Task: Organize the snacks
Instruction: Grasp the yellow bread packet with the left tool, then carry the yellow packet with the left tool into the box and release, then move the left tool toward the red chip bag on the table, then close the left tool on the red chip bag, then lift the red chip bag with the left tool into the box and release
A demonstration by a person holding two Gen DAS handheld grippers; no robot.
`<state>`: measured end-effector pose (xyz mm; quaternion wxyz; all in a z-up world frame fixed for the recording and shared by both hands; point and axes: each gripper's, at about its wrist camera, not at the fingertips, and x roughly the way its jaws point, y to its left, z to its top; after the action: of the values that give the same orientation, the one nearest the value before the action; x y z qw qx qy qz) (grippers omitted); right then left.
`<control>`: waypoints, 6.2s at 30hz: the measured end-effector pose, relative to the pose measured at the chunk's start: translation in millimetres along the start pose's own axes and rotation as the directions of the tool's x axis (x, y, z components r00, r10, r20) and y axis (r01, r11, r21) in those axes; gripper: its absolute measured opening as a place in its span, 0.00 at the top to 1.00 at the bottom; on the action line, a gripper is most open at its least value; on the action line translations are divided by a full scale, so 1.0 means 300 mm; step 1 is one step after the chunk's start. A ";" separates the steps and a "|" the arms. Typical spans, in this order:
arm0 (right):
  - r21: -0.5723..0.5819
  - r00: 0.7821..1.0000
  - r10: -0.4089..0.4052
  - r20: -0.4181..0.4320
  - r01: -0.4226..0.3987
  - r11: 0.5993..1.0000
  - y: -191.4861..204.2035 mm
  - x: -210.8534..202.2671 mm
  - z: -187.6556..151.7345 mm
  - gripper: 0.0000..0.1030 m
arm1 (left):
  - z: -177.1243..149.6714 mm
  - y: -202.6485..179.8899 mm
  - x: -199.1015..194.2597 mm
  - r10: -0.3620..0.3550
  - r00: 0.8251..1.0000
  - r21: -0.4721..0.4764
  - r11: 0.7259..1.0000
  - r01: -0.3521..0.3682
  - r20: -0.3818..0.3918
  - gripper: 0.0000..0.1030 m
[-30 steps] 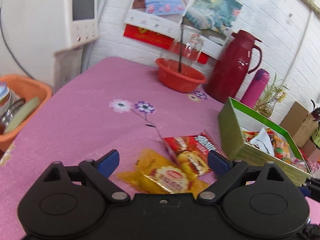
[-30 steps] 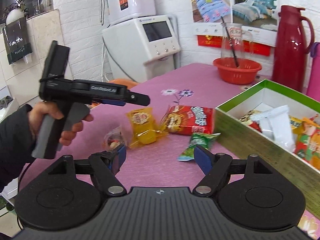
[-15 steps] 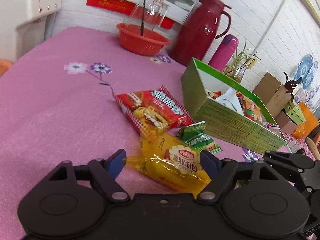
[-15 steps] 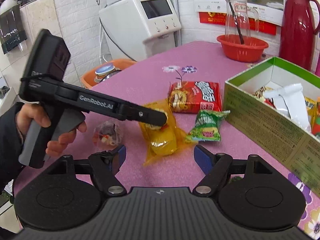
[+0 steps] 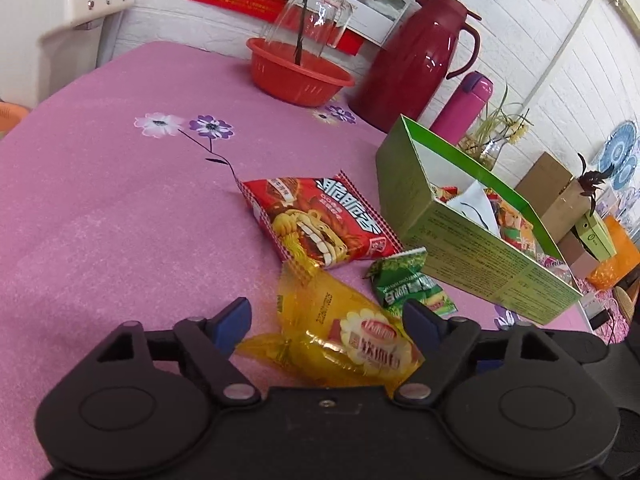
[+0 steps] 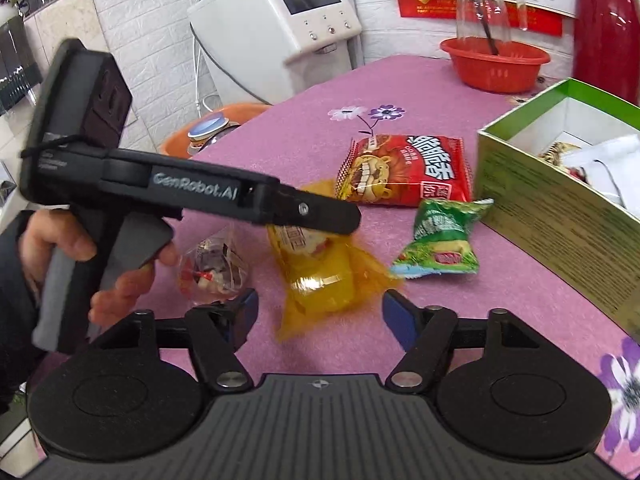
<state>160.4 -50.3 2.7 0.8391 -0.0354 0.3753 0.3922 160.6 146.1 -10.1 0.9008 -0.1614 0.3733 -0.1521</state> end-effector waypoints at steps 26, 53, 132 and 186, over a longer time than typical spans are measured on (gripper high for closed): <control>0.062 0.908 -0.295 0.297 0.290 0.955 -0.233 -0.491 -0.100 0.36 | 0.090 -0.586 0.078 -0.261 0.961 0.215 0.948 0.236 0.096 0.38; 0.176 0.779 -0.531 0.332 0.502 0.847 -0.566 -0.477 -0.130 0.00 | 0.170 -0.741 0.377 -0.187 0.979 0.283 0.946 0.157 0.083 0.00; -0.054 0.996 0.007 0.087 -0.002 0.999 0.012 -0.022 0.050 0.00 | 0.109 -0.026 0.082 0.113 0.993 -0.035 0.993 -0.112 0.045 0.04; -0.132 0.913 -0.232 0.336 0.290 0.948 -0.039 -0.278 0.053 0.16 | 0.112 -0.425 -0.082 -0.042 0.978 0.178 0.984 0.005 0.205 0.25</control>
<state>143.8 -105.5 66.1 0.9266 -0.0974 0.1911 0.3089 148.7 46.8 79.4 0.9438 -0.1003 0.2601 -0.1777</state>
